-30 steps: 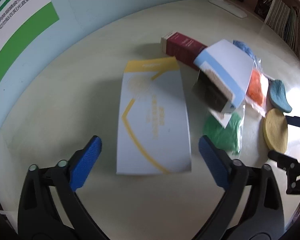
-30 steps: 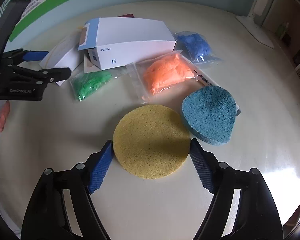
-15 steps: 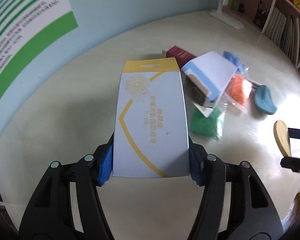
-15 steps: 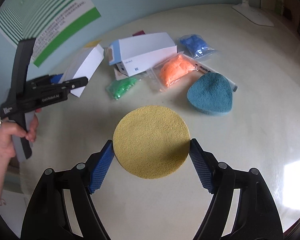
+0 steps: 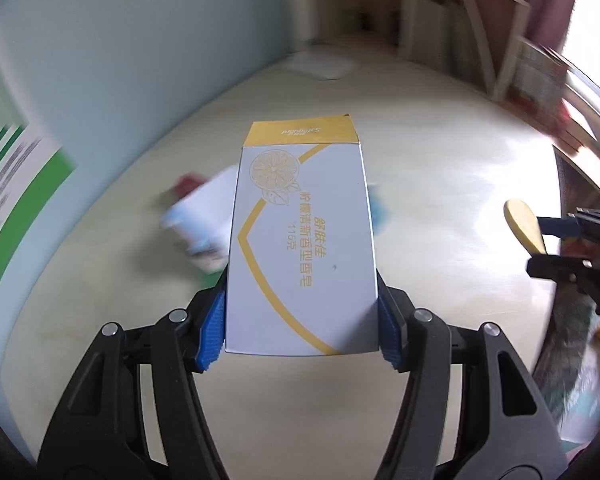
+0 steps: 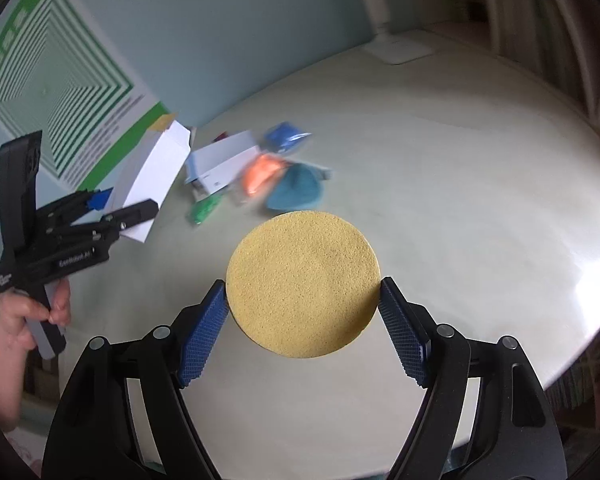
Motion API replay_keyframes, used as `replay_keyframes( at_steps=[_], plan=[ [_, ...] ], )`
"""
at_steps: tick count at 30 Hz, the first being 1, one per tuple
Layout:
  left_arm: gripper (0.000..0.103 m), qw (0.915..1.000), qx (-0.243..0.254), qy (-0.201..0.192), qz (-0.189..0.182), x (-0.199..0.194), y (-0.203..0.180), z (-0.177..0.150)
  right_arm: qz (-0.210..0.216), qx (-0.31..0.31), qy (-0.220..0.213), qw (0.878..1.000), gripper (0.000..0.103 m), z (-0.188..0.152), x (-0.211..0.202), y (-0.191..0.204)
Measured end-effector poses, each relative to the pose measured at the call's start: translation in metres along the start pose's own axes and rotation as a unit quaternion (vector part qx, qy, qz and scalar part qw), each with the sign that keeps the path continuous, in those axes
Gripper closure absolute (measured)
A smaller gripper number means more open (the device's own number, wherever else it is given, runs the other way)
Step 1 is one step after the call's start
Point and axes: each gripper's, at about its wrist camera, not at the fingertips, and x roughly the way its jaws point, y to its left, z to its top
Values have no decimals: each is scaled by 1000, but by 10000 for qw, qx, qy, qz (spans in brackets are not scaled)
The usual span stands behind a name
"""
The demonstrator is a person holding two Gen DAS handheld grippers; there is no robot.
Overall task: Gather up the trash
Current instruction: 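Carry the box and sponge to the wastebasket and open both tools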
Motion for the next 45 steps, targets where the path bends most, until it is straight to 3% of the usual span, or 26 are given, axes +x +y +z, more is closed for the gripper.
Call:
replay_keyframes(
  at_steps=[5,10,17,24,29,35,45],
  plan=[
    [45,9967,625,-33,-517,3,-88,19,-366,520,-249,9977,27,-32,-52,-61],
    [45,9857,1325,-27,-1044,4,-181,26,-742,1148,-492,9894,27,-73,-98,-120],
    [45,9594,2254,174,-1687,8,-303,19,-1227,2131,-688,9668,27,-150,-152,-188],
    [45,9301,2779,759,-2278,24,-399,-7,-1347,3091,-622,9394,27,-225,-173,-245],
    [45,9125,3173,1196,-2288,50,-452,-35,-1334,3640,-547,9202,27,-272,-170,-277],
    [45,8793,3927,1715,-2081,92,-512,-84,-1514,3978,-190,9047,27,-323,-146,-312],
    [45,8402,4363,2572,-1939,169,-577,-148,-1176,4605,181,8796,27,-381,-92,-369]
  ],
)
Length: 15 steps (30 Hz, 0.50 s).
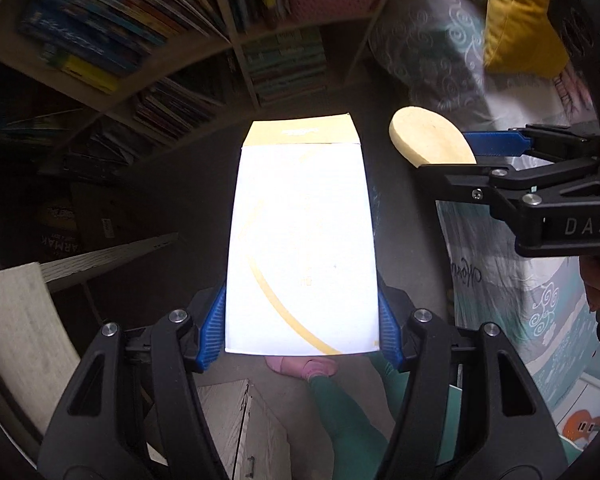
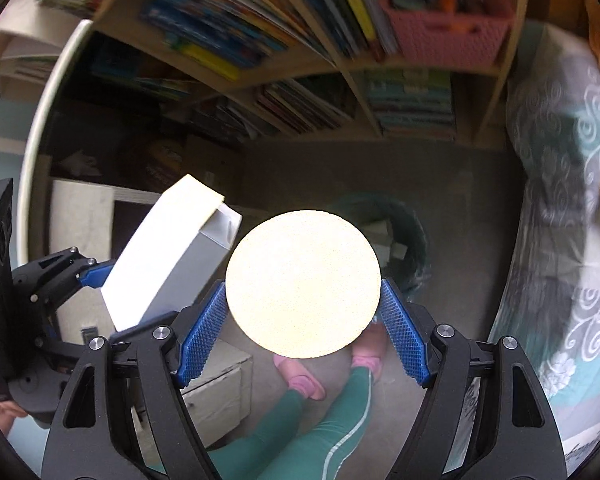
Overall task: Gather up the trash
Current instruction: 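Carry the box and sponge to the wastebasket and open both tools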
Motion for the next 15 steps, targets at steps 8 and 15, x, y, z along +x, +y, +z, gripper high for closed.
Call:
replay_keyframes(
  at_steps=[8,15],
  plan=[
    [45,9988,280,409,44,58,-8,26,-34,419,274,9987,27,5,53,-35],
    [44,9970,114,754,-114,96,-9,36,-19,757,470,9960,27,2,84,-56]
  ],
)
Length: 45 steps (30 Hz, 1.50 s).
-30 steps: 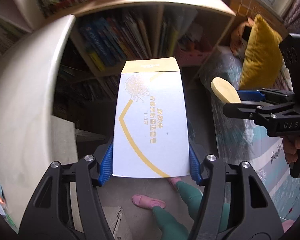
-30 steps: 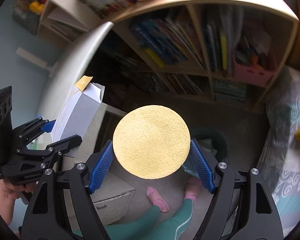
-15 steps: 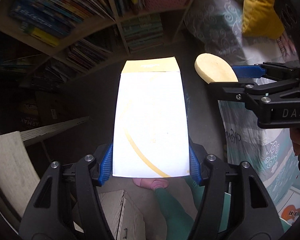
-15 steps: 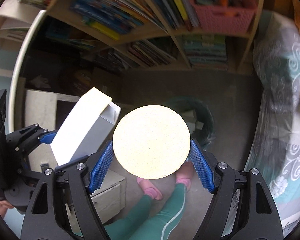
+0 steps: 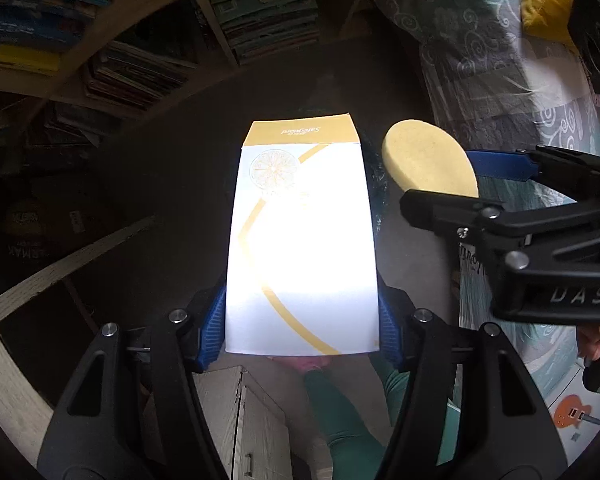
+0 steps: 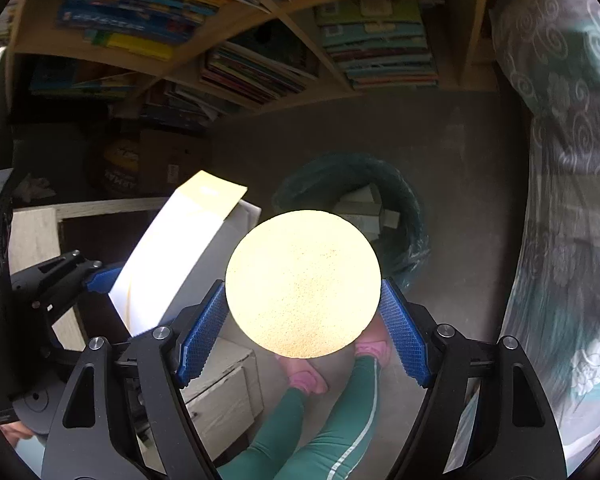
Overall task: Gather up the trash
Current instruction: 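Carry the box and sponge to the wastebasket and open both tools, then return both tools to the table near the remaining items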
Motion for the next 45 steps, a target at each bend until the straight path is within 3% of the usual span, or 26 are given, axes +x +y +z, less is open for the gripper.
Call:
replay_keyframes(
  at_steps=[3,6,20,28,37,42,45],
  plan=[
    [43,9998,-12,177,-94,12,1,-1,25,200,50,9998,26,0,10,-9],
    [24,9993,-166,302,-147,25,1,0,75,430,182,9989,24,1,19,-18],
    [23,9983,-523,107,-253,1,18,-26,95,327,36,9994,20,-2,-4,-7],
    [23,9926,-1093,-467,-258,-59,48,-58,97,-390,-137,9991,20,-4,-46,43],
    [23,9718,-1868,-1436,-134,-154,87,-115,320,-1339,-432,9895,20,-18,-109,126],
    [23,9559,-2186,-1960,-70,-203,108,-158,524,-2122,-545,9743,20,-24,-144,193],
    [22,9415,-2457,-2308,-46,-230,124,-184,544,-2760,-634,9575,20,-24,-165,242]
  ],
)
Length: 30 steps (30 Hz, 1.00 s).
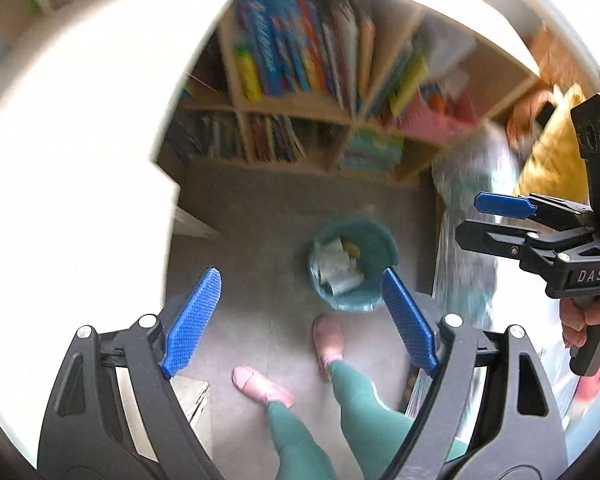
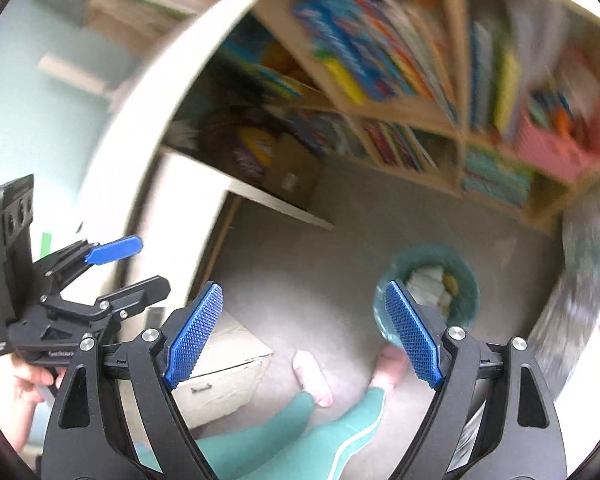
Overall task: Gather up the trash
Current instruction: 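Return both tools to the table near the remaining items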
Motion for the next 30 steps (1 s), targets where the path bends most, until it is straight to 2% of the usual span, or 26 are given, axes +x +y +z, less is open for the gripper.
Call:
replay_keyframes(
  at_steps=[2,7,13,17,22,30],
  plan=[
    [18,9994,-194,-287,61,-25,21,0,40,-331,-75,9994,20,16,-7,25],
    [18,9948,-514,-836,266,-75,68,-5,232,-967,-234,9948,20,46,-17,87],
    [16,9838,-1042,-1330,595,-123,132,-32,486,-1794,-115,9825,20,66,-2,167],
    [14,9726,-1525,-1553,814,-148,183,-64,655,-2358,51,9696,20,71,19,226],
    [14,9572,-2130,-1599,1135,-164,244,-110,806,-2893,312,9533,20,75,55,295],
    [14,9268,-3058,-1651,1426,-193,335,-186,926,-3410,632,9333,20,71,104,383]
  ],
)
